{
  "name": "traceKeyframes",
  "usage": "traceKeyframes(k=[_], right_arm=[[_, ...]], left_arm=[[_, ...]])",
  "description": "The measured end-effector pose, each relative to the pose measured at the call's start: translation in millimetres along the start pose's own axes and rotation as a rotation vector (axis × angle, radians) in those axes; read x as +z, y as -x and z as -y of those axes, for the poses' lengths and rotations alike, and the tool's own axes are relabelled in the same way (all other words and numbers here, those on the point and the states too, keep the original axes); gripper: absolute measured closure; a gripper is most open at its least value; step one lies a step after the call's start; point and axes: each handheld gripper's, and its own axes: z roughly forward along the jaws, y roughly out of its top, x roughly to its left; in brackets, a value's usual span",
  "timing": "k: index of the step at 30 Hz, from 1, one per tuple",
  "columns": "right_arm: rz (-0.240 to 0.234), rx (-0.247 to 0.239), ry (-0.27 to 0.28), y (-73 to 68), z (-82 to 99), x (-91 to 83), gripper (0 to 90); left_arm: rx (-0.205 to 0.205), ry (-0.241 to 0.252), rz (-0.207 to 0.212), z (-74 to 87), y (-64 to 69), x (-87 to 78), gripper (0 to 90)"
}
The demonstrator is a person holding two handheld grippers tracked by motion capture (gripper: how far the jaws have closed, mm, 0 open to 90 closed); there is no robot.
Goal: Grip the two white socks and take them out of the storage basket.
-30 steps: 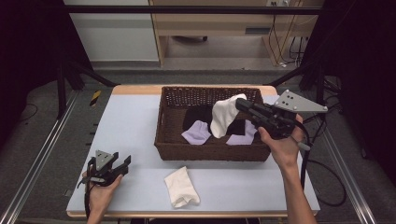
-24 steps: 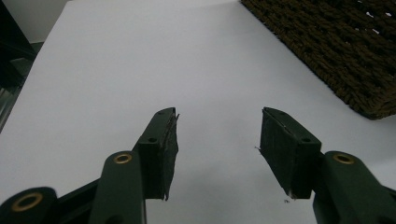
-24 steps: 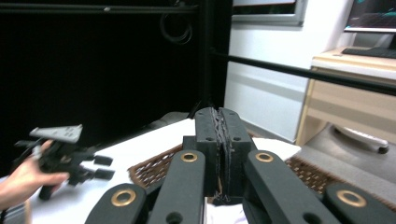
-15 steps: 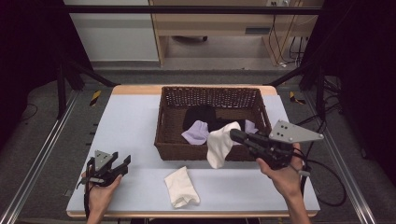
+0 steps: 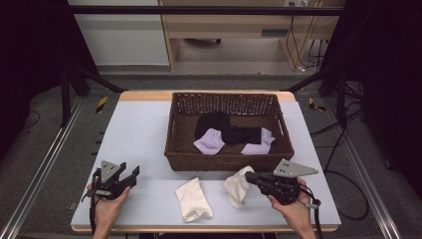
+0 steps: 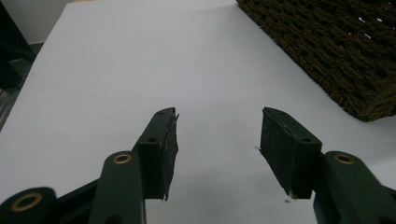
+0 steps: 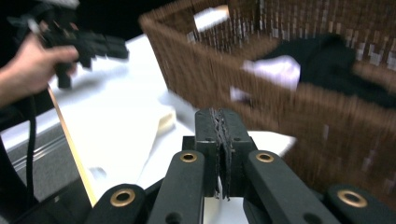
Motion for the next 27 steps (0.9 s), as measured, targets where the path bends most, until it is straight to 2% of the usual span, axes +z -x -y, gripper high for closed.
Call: traceKeyframes(k=[5,7,9,12,14,17,18,22,27], right_arm=[[0.072,0.024,-0.1,11.5,28.5,7.5,86.3],[0.119,0.022,-0.142,16.8,38.9,8.8,84.4],[0.149,0.038,-0.161,22.4,45.9,7.3,81.3],[0.184,0.053,-0.139,28.2,49.1,0.7,72.8],[0.222,0.076,-0.078,32.9,49.0,-10.0,64.1],[0.246,0.084,-0.047,36.2,49.4,-15.5,59.2],[0.272,0.087,-0.027,38.7,49.9,-19.2,57.1],[0.351,0.103,-0.004,46.7,51.3,-31.0,48.1],[0.431,0.11,0.043,57.6,54.7,-43.5,38.4]], left_arm=[[0.006,0.001,0.006,-0.2,0.4,-1.1,44.6],[0.006,0.004,0.007,-0.4,-0.3,-1.9,44.1],[0.001,0.007,0.015,-0.1,-1.1,-2.2,42.9],[-0.002,0.014,0.034,0.5,-2.1,-2.7,40.4],[-0.003,0.02,0.044,0.3,-2.2,-3.5,39.0],[-0.01,0.031,0.062,-0.1,-2.6,-4.8,38.0],[-0.01,0.034,0.065,-0.1,-3.0,-5.0,37.4],[-0.018,0.046,0.081,-0.5,-6.0,-6.6,35.7],[-0.02,0.043,0.084,-0.3,-9.3,-6.4,34.3]])
